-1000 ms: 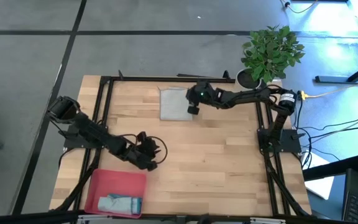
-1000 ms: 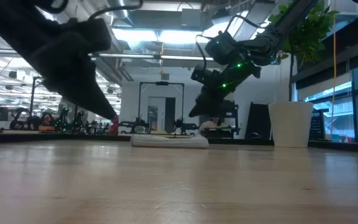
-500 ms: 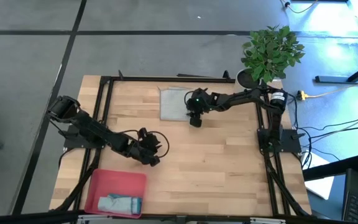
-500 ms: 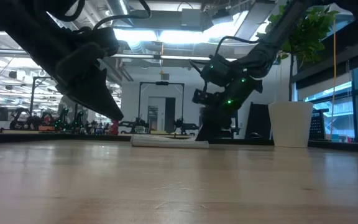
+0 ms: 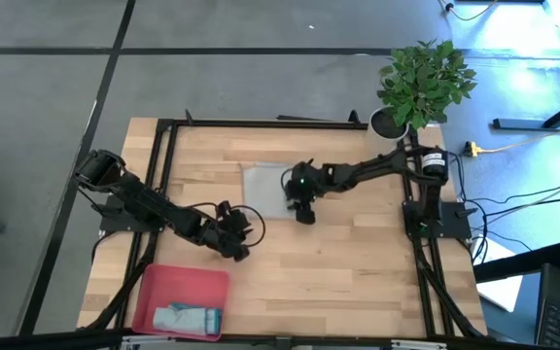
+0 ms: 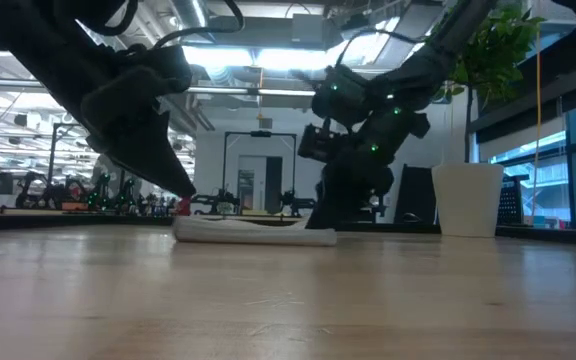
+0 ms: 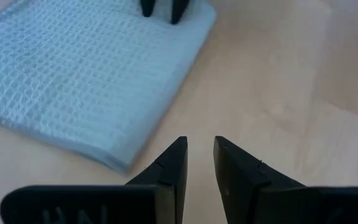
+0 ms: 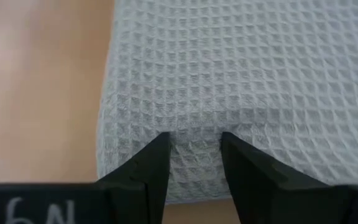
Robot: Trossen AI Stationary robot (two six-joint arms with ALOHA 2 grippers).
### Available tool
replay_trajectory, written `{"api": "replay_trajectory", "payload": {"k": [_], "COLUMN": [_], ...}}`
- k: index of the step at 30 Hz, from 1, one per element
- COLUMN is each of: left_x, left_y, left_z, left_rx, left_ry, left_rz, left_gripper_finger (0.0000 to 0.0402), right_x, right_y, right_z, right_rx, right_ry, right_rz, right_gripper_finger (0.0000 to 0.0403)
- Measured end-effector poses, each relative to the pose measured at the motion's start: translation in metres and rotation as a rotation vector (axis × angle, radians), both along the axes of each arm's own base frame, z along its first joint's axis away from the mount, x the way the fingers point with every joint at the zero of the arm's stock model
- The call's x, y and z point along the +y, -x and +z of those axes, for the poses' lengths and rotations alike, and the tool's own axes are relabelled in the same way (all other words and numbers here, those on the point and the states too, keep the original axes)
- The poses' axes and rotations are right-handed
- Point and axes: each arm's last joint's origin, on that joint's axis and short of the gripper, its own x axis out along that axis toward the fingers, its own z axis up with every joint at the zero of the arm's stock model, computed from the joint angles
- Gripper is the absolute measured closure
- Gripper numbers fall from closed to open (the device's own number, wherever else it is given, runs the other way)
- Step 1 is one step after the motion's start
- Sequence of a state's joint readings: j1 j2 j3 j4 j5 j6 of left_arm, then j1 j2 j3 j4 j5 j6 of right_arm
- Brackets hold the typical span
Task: Roll microfiber towels into tight, uniform cylinder then place into a basket
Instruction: Fold the gray towel, then roll the gray towel
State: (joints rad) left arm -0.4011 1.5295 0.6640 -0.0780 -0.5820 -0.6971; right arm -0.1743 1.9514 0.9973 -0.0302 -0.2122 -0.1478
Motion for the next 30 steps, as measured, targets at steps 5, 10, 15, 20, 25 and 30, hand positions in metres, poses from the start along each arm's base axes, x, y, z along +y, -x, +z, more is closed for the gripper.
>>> {"api": "replay_trajectory", "payload": {"k": [5, 10, 15, 20, 25, 30], "left_x": [-0.002, -0.003, -0.002, -0.001, -0.003, -0.006], "left_y": [0.0, 0.0, 0.0, -0.002, -0.009, -0.021], "left_z": [-0.001, -0.001, -0.001, 0.0, 0.01, 0.029], "left_rx": [0.021, 0.037, 0.056, 0.07, 0.051, 0.048], "left_ry": [0.05, 0.071, 0.02, -0.032, -0.087, -0.133], "left_rz": [-0.04, -0.072, -0.123, -0.16, -0.193, -0.234], "left_gripper_finger": [0.0331, 0.0331, 0.0331, 0.0331, 0.0331, 0.0331], "right_x": [0.023, 0.031, 0.034, 0.036, 0.037, 0.04], "right_y": [-0.004, -0.006, -0.004, -0.001, 0.009, 0.026], "right_z": [0.0, 0.004, 0.013, 0.042, 0.07, 0.099], "right_rx": [-0.012, -0.032, -0.048, -0.122, -0.147, -0.148], "right_ry": [0.037, 0.114, 0.131, 0.129, 0.129, 0.129], "right_rz": [0.029, 0.002, -0.001, -0.016, -0.018, -0.013], "right_gripper_finger": [0.0256, 0.0256, 0.0256, 0.0256, 0.0256, 0.0256]}}
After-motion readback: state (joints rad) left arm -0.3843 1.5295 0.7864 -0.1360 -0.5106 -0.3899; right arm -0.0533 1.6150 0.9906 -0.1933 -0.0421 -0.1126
